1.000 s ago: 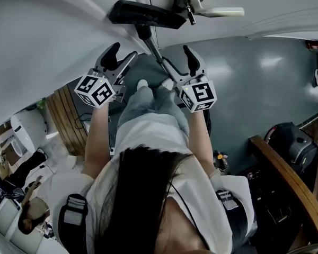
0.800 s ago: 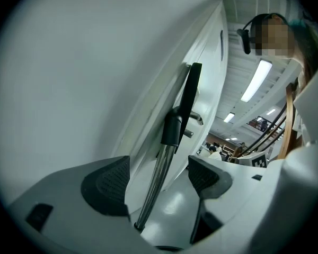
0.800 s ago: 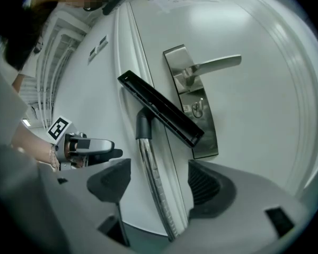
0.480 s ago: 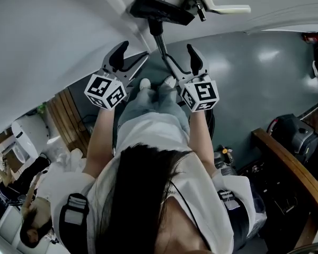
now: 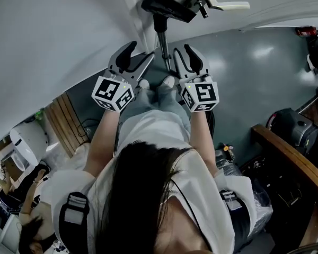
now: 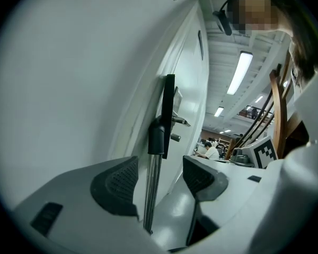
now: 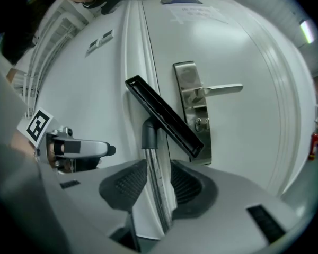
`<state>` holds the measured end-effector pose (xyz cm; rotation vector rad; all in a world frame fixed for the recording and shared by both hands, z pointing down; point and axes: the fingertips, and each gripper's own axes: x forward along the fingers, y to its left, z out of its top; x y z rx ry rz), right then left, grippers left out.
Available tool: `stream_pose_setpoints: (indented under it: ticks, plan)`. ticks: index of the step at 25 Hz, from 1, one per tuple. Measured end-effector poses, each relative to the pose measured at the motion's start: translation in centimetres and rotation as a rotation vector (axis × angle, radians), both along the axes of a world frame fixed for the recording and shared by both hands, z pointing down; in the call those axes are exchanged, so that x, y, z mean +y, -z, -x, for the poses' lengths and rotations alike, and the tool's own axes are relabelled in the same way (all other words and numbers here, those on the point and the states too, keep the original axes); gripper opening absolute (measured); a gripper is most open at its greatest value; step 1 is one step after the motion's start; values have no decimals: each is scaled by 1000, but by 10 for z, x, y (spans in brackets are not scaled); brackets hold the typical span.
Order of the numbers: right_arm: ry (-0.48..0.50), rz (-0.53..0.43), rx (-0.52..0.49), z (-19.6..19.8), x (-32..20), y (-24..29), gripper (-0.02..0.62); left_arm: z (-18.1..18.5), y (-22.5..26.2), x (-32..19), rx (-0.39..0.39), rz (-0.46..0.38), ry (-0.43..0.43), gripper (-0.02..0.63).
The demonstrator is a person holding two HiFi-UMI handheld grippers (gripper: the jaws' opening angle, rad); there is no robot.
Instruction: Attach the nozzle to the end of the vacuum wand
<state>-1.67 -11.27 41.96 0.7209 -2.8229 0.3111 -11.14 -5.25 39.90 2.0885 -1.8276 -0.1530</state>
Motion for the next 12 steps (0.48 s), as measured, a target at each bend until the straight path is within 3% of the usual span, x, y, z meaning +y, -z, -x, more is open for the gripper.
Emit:
stream_pose_setpoints:
  ticks: [8,10,12]
  plan:
    - [-51,-25,10,3,6,5,65,8,9,-1,-24,-33,50,94]
    - [-53,-44,24,5,10,6,52,8,11,0,-60,-34,63,13]
    - [-62,-50,24,6,12,8,38,7,14,0,-72,-38,59,2]
